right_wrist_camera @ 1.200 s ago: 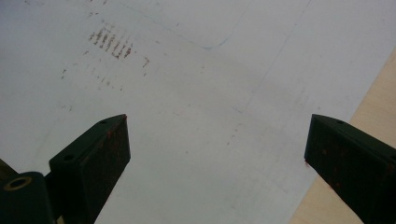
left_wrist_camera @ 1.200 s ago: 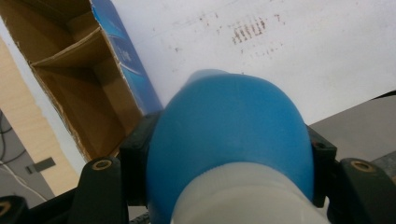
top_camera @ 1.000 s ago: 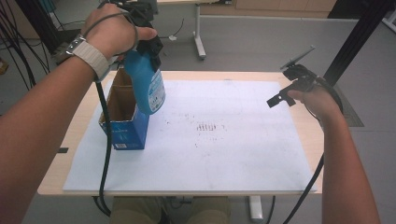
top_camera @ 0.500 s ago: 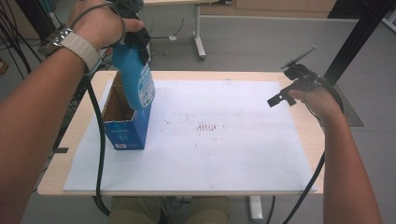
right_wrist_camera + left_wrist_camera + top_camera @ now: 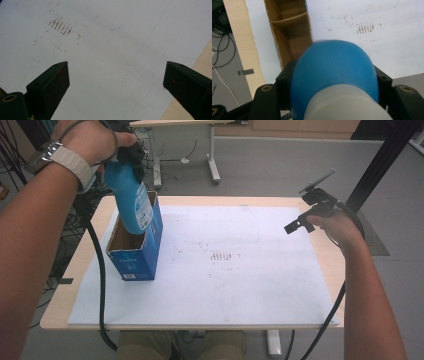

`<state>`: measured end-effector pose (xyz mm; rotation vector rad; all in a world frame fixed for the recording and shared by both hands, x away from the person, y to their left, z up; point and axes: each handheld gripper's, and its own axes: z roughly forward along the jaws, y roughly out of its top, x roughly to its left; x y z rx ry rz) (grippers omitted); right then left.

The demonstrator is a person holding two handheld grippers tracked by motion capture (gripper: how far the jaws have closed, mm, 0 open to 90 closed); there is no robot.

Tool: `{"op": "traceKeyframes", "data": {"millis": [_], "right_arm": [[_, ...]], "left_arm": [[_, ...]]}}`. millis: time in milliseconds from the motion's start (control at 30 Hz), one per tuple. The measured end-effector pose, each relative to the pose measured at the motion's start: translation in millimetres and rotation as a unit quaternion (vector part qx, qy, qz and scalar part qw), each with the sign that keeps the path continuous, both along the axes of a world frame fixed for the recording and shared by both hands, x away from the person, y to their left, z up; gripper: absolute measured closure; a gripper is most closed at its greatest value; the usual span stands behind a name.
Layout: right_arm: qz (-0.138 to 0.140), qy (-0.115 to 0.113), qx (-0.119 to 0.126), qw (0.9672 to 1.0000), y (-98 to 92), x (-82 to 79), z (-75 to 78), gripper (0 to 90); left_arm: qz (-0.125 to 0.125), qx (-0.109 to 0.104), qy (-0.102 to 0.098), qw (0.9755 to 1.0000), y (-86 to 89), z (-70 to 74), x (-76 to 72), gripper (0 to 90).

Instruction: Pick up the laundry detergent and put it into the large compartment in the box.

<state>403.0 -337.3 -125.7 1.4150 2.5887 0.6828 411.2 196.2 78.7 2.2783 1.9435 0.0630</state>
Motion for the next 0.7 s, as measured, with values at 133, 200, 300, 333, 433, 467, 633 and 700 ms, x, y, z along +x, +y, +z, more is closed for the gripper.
{"op": "traceKeyframes", "data": {"millis": [133, 200, 300, 333, 433, 467, 633, 700], "right_arm": [[0.003, -0.001, 0.000, 1.0000, 2.0, 1.0, 0.3, 6.6], [0.003, -0.001, 0.000, 1.0000, 2.3, 1.4, 0.3, 6.6], [0.004, -0.002, 0.002, 1.0000, 2.8, 2.3, -0.1, 6.6], [0.004, -0.002, 0.002, 1.0000, 2.8, 2.3, -0.1, 6.6], [0.005, -0.001, 0.003, 1.0000, 2.5, 3.9, -1.2, 6.5], [0.004, -0.002, 0.003, 1.0000, 2.3, 4.2, -1.8, 6.5], [0.005, 0.000, 0.003, 1.0000, 3.6, 6.4, -2.6, 6.5], [0.005, -0.001, 0.004, 1.0000, 4.4, 7.0, -2.1, 6.5]], "left_arm": [[0.009, -0.001, -0.006, 0.9999, 5.9, 0.6, -0.9, 37.9], [0.012, -0.001, -0.007, 0.9999, 7.0, 0.6, -1.0, 37.9], [0.021, 0.004, -0.008, 0.9997, 11.3, -0.8, 0.3, 37.9], [0.021, 0.004, -0.008, 0.9997, 11.3, -0.8, 0.3, 37.9], [0.032, 0.004, -0.016, 0.9994, 16.5, -3.3, -0.2, 37.9], [0.033, 0.004, -0.015, 0.9993, 17.6, -4.1, 0.3, 37.9], [0.037, 0.007, -0.016, 0.9992, 20.8, -5.4, 0.8, 37.9], [0.042, 0.008, -0.016, 0.9990, 22.9, -5.6, 1.3, 37.9]]}}
